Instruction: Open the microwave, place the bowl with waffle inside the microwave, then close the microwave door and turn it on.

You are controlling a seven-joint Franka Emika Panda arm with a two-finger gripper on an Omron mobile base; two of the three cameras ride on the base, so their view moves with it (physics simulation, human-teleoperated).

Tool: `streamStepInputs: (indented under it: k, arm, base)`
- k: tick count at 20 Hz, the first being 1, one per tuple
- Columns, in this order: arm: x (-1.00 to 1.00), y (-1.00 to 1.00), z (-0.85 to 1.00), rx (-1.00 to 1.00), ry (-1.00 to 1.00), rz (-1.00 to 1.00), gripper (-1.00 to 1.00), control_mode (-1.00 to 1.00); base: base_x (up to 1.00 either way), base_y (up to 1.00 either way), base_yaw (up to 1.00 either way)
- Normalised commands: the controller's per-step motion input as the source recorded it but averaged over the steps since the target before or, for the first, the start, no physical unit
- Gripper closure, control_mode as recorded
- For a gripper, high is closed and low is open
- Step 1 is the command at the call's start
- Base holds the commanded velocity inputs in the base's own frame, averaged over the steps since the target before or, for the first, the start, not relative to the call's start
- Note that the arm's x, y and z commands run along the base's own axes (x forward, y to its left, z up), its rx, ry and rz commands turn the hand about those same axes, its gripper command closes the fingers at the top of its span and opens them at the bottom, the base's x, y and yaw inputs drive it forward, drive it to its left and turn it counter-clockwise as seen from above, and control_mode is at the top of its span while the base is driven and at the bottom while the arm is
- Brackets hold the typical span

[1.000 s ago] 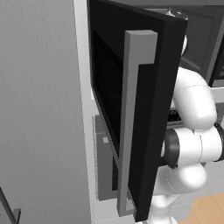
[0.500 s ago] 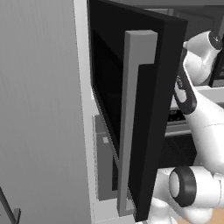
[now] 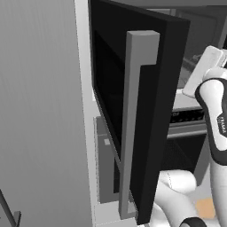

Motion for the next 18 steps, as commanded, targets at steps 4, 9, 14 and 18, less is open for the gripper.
streamStepInputs:
  k: [4,9,14,18]
  arm:
    - [-1.0,-0.03,0.47,-0.01,-0.06,0.02,-1.0,-1.0]
    - [-1.0,0.01,0.49,-0.24,0.04,0.09,-1.0,-1.0]
    - [-1.0,0.06,0.32,-0.48,0.13,0.12,-1.0,-1.0]
    - [-1.0,-0.02,-0.68,-0.63,0.08,0.08,-1.0,-1.0]
  base:
    - [0.0,0.0,0.0]
    - [0.0,0.0,0.0]
    - [0.0,0.0,0.0]
    - [0.0,0.0,0.0]
